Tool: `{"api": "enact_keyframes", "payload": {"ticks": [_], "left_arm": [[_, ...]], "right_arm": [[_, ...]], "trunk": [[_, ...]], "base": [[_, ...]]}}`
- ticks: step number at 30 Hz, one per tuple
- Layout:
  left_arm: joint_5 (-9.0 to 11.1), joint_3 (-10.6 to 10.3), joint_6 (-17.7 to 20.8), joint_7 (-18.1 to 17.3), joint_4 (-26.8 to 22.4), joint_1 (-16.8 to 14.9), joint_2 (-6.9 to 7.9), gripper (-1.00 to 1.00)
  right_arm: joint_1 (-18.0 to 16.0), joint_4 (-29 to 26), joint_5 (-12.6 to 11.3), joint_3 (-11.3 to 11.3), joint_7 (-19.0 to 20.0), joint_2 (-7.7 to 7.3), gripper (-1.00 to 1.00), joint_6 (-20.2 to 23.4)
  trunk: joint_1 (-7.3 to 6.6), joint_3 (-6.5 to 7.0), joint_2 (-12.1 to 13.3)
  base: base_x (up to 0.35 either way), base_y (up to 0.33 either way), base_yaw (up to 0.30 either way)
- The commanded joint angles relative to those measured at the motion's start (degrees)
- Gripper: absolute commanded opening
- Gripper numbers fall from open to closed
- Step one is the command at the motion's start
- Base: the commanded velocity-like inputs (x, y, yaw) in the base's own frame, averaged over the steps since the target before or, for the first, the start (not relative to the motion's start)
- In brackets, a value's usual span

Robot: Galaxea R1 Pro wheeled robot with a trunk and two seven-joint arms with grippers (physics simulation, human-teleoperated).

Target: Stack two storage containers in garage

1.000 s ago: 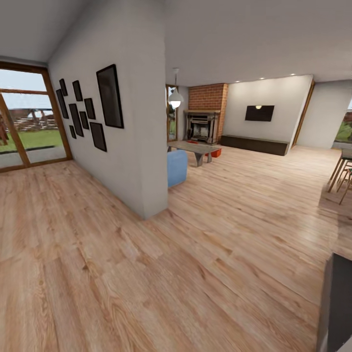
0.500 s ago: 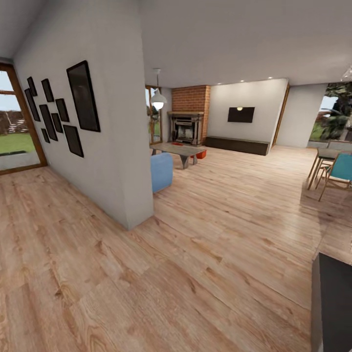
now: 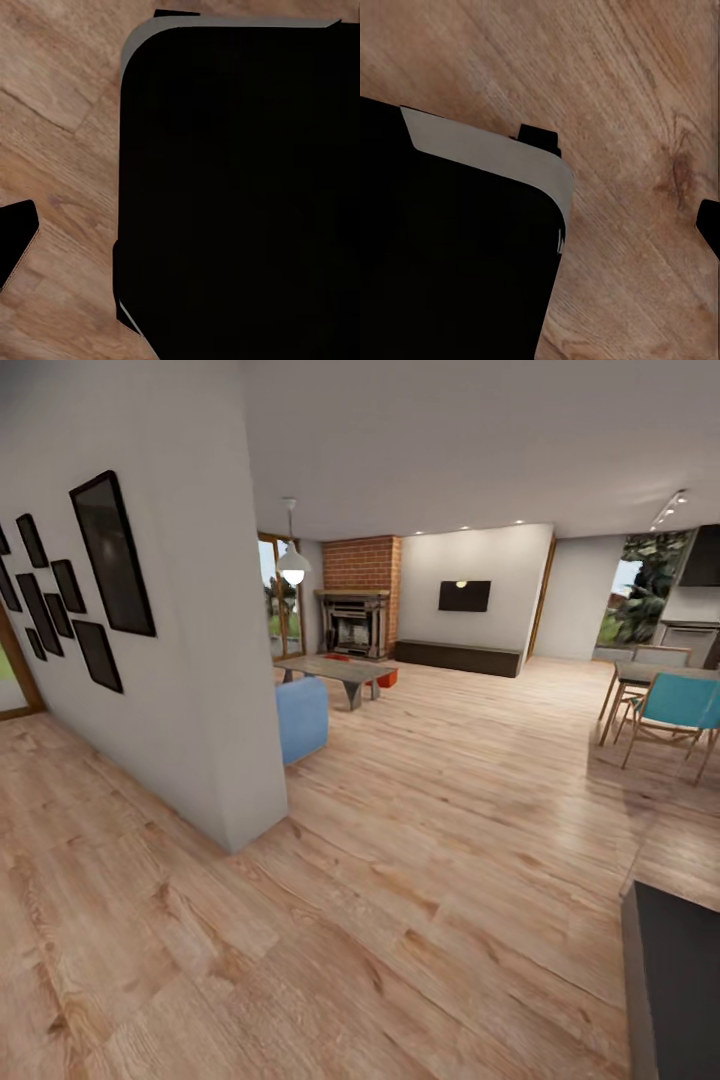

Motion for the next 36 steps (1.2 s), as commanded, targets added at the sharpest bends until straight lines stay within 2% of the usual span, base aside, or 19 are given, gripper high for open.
{"api": "enact_keyframes", "payload": {"ticks": [1,6,22,36], "left_arm": [[0.42,0.00,-0.13,-0.03,-0.01,-0.01,0.00,1.00],[0.42,0.00,-0.13,-0.01,-0.01,-0.01,0.00,1.00],[0.42,0.00,-0.13,-0.02,-0.01,-0.01,0.06,1.00],[0.42,0.00,-0.13,-0.02,-0.01,-0.01,0.01,1.00]], "right_arm": [[-0.06,0.17,-0.49,0.48,0.03,0.03,1.00,-0.32],[-0.06,0.17,-0.49,0.48,0.03,0.03,1.00,-0.32],[-0.06,0.17,-0.49,0.48,0.03,0.03,1.00,-0.32],[-0.06,0.17,-0.48,0.48,0.03,-0.01,1.00,-0.32]], "trunk": [[0.03,-0.05,-0.02],[0.03,-0.05,-0.02],[0.03,-0.05,-0.02],[0.03,-0.05,-0.02]], "base": [[0.325,0.000,-0.015],[0.325,0.000,-0.064],[0.325,0.000,-0.229],[0.325,0.000,-0.022]]}}
